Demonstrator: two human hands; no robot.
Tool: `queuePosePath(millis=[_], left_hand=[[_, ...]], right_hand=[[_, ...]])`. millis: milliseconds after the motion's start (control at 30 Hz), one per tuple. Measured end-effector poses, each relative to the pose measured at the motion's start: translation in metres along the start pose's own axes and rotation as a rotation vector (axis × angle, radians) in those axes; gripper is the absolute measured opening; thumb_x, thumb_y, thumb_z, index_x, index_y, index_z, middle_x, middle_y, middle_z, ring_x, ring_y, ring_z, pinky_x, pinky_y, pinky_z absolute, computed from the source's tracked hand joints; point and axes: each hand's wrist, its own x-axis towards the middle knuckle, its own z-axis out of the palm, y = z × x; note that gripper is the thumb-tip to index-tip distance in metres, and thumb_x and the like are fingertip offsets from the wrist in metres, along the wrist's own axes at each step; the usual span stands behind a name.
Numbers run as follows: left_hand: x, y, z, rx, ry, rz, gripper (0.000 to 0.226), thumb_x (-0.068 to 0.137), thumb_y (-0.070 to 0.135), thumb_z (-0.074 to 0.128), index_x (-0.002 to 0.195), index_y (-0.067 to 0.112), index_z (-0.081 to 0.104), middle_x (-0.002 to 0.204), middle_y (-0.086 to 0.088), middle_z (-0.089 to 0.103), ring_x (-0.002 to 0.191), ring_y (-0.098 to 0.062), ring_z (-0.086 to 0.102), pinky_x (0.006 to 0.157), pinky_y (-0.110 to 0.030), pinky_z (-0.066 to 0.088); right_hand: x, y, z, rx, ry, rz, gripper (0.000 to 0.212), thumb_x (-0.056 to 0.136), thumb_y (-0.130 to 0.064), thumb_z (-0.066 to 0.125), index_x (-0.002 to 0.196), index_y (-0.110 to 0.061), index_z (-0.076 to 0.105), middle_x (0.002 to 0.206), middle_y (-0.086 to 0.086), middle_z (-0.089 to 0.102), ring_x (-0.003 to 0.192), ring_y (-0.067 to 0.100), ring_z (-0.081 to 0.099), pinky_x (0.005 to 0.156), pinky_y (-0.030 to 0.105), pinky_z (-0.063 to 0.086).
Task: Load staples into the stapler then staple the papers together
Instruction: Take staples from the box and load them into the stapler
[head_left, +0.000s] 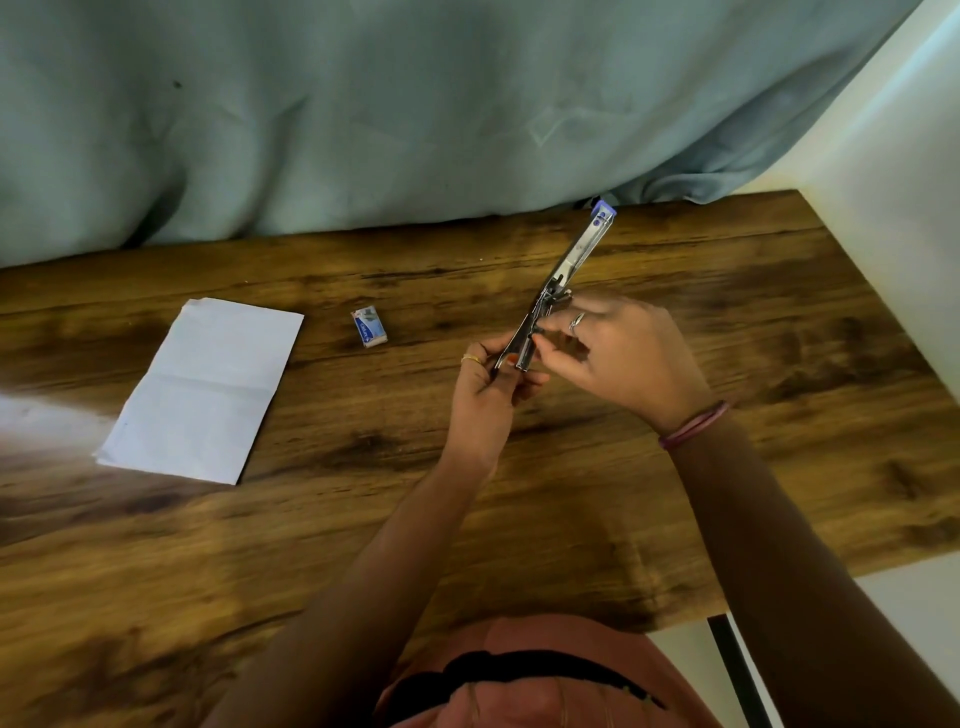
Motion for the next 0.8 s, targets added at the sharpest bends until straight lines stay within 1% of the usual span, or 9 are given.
queuePosePath(millis=[67, 133, 233, 333, 400, 500, 633, 700, 800], left_hand=[[-0.001, -0.001, 0.0, 0.003, 0.008, -0.002, 0.023, 0.101, 0.0, 0.037, 0.117, 0.009, 0.051, 0.095, -0.005, 0.066, 0.077, -0.005, 0.066, 0.075, -0.023, 0.054], [-0.002, -0.001, -0.001, 0.008, 0.01, -0.006, 0.024, 0.101, 0.0, 0.037, 0.12, 0.006, 0.05, 0.092, -0.002, 0.066, 0.076, -0.004, 0.066, 0.075, -0.023, 0.054], [-0.004, 0.0, -0.002, 0.015, 0.002, -0.016, 0.025, 0.101, -0.002, 0.036, 0.121, 0.003, 0.049, 0.091, -0.003, 0.066, 0.074, -0.004, 0.065, 0.073, -0.023, 0.055], [-0.005, 0.0, -0.002, 0.025, -0.013, -0.037, 0.024, 0.101, -0.003, 0.036, 0.119, 0.005, 0.05, 0.093, -0.006, 0.066, 0.075, -0.007, 0.064, 0.071, -0.022, 0.054], [-0.006, -0.001, -0.003, 0.042, -0.026, -0.054, 0.024, 0.101, -0.002, 0.035, 0.118, 0.007, 0.05, 0.098, -0.01, 0.066, 0.078, -0.01, 0.064, 0.074, -0.024, 0.053], [-0.006, -0.002, -0.005, 0.062, -0.042, -0.069, 0.024, 0.101, 0.0, 0.036, 0.12, 0.006, 0.05, 0.105, -0.011, 0.067, 0.08, -0.012, 0.065, 0.075, -0.024, 0.054], [-0.005, -0.004, -0.007, 0.061, -0.046, -0.085, 0.025, 0.101, -0.001, 0.036, 0.12, 0.006, 0.05, 0.101, -0.005, 0.069, 0.076, -0.008, 0.066, 0.073, -0.022, 0.055], [-0.004, -0.006, -0.009, 0.069, -0.047, -0.094, 0.026, 0.101, 0.0, 0.036, 0.12, 0.008, 0.051, 0.103, -0.006, 0.069, 0.079, -0.009, 0.066, 0.074, -0.024, 0.054], [-0.003, -0.008, -0.011, 0.059, -0.039, -0.109, 0.026, 0.101, 0.0, 0.036, 0.119, 0.01, 0.052, 0.106, -0.008, 0.068, 0.081, -0.011, 0.066, 0.074, -0.024, 0.053]], right_hand=[[-0.003, -0.003, 0.003, -0.059, 0.046, -0.033, 0.016, 0.082, -0.025, 0.069, 0.091, -0.013, 0.075, 0.084, 0.003, 0.072, 0.072, 0.024, 0.069, 0.055, 0.028, 0.052], [-0.005, -0.001, 0.004, -0.083, 0.043, -0.08, 0.017, 0.084, -0.024, 0.067, 0.09, -0.011, 0.074, 0.084, 0.005, 0.071, 0.073, 0.025, 0.069, 0.053, 0.03, 0.053], [-0.006, 0.005, 0.003, -0.057, -0.032, -0.162, 0.023, 0.088, -0.026, 0.059, 0.093, -0.009, 0.073, 0.086, 0.007, 0.07, 0.076, 0.027, 0.068, 0.054, 0.035, 0.056], [-0.005, 0.013, -0.001, 0.027, -0.126, -0.204, 0.026, 0.088, -0.031, 0.062, 0.101, -0.011, 0.072, 0.094, 0.006, 0.07, 0.082, 0.025, 0.069, 0.057, 0.039, 0.058], [-0.003, 0.019, -0.001, 0.074, -0.185, -0.208, 0.026, 0.088, -0.031, 0.063, 0.106, -0.014, 0.071, 0.099, 0.005, 0.069, 0.087, 0.023, 0.068, 0.061, 0.041, 0.058], [-0.001, 0.024, 0.0, 0.147, -0.23, -0.168, 0.023, 0.089, -0.03, 0.062, 0.106, -0.018, 0.071, 0.102, 0.001, 0.069, 0.09, 0.021, 0.067, 0.066, 0.043, 0.057], [-0.002, 0.026, 0.001, 0.216, -0.221, -0.178, 0.016, 0.087, -0.024, 0.066, 0.1, -0.018, 0.073, 0.098, 0.001, 0.07, 0.083, 0.02, 0.068, 0.063, 0.041, 0.057], [-0.004, 0.025, 0.003, 0.257, -0.199, -0.163, 0.015, 0.086, -0.024, 0.066, 0.098, -0.017, 0.073, 0.097, 0.001, 0.069, 0.078, 0.019, 0.067, 0.064, 0.04, 0.057], [-0.012, 0.023, 0.011, 0.404, -0.083, -0.092, 0.012, 0.084, -0.022, 0.067, 0.093, -0.016, 0.072, 0.093, -0.004, 0.068, 0.07, 0.012, 0.065, 0.061, 0.028, 0.056]])
